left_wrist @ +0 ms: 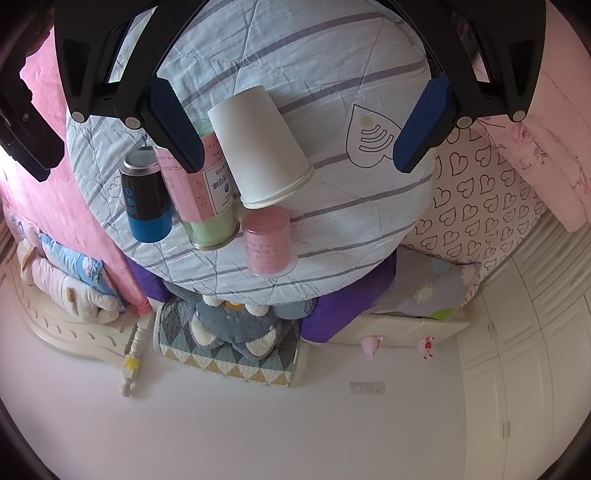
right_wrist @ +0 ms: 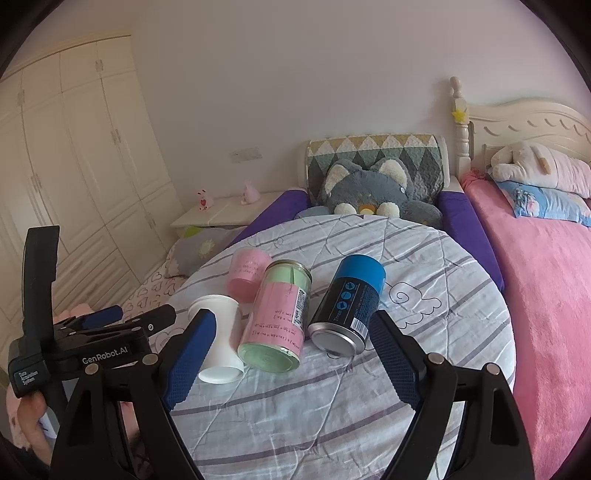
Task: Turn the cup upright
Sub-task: 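Move the left gripper toward the upside-down pink translucent cup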
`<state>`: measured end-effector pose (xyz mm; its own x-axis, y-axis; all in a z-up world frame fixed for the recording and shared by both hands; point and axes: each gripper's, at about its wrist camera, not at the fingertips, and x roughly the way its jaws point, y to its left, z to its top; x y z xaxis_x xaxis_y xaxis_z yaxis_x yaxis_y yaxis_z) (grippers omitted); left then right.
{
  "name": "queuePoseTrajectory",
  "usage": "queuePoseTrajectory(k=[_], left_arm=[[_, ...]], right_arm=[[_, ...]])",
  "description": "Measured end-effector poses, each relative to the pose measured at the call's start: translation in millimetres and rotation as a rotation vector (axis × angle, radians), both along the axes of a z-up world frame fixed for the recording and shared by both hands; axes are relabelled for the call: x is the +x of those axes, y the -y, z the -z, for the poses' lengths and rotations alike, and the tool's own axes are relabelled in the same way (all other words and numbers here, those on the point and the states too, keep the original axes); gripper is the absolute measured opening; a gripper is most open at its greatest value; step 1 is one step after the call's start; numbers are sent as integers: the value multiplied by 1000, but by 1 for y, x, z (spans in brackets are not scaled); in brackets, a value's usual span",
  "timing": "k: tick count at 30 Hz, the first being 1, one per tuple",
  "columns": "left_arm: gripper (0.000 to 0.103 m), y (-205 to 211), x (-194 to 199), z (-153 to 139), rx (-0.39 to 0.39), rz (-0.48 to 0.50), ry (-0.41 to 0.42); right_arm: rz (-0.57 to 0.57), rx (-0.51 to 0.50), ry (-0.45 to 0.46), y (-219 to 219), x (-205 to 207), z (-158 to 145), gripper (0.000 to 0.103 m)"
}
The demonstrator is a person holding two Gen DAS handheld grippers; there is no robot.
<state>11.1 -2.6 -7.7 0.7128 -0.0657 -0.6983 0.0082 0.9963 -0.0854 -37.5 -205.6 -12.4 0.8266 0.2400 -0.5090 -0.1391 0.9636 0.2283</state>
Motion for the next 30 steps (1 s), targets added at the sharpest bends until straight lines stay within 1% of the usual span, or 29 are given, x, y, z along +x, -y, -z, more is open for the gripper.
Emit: queuePoseTrajectory(k=[6, 15, 23, 30], left_arm=[[103, 9, 12, 3, 9, -5, -3], [103, 22, 30, 8, 49, -12, -11], [103, 18, 31, 6, 61, -22, 15], [103, 17, 30, 6, 59, -15, 14]], right_arm=[[-5, 2, -4, 10, 11, 4, 86], [-23, 14, -7, 17, 39, 9, 86], [-47, 9, 5, 8, 51, 9, 86], [-55, 1, -1, 3, 53, 8, 86]])
